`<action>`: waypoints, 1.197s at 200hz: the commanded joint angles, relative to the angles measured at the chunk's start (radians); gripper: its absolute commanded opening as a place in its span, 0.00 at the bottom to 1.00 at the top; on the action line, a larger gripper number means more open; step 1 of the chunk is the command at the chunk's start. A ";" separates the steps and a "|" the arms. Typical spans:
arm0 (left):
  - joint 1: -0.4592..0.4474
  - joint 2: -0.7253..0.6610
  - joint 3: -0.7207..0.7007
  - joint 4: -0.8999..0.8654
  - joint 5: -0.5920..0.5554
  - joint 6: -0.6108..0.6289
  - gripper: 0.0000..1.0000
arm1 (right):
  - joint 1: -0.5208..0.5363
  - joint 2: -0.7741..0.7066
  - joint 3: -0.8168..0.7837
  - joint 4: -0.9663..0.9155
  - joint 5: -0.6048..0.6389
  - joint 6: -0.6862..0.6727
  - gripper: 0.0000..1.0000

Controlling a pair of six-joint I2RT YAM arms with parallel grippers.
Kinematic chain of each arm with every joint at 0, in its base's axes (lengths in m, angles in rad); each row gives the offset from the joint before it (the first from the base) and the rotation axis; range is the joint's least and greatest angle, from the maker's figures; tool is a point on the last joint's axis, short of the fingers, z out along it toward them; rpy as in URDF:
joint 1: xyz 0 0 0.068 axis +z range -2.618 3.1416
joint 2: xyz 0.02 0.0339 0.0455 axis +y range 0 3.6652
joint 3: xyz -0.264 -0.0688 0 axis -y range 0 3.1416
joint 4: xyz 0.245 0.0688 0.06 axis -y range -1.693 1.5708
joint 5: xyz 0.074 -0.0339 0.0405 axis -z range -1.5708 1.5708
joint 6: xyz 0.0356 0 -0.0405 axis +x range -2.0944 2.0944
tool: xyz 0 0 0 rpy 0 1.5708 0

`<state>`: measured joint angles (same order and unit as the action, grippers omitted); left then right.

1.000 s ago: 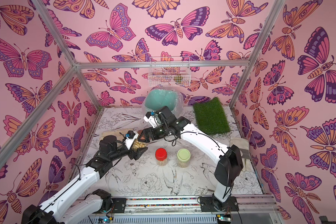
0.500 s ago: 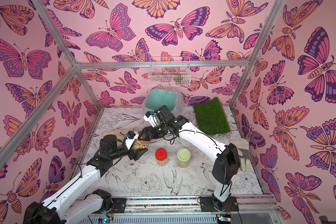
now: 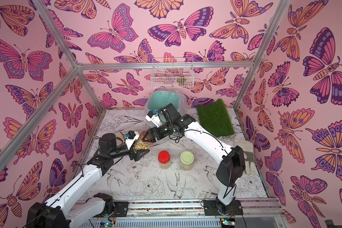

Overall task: Empty moldy peanuts from jars
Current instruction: Unscrew the lid from the jar.

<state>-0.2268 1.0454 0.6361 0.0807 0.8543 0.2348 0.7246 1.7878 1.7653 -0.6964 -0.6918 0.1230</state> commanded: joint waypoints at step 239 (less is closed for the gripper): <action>0.039 0.042 0.061 0.027 0.172 -0.011 0.00 | -0.056 -0.097 -0.030 0.020 0.132 0.276 0.99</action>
<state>-0.1902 1.1095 0.6727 0.0715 1.0069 0.2268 0.6701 1.7256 1.7599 -0.7113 -0.6617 0.1593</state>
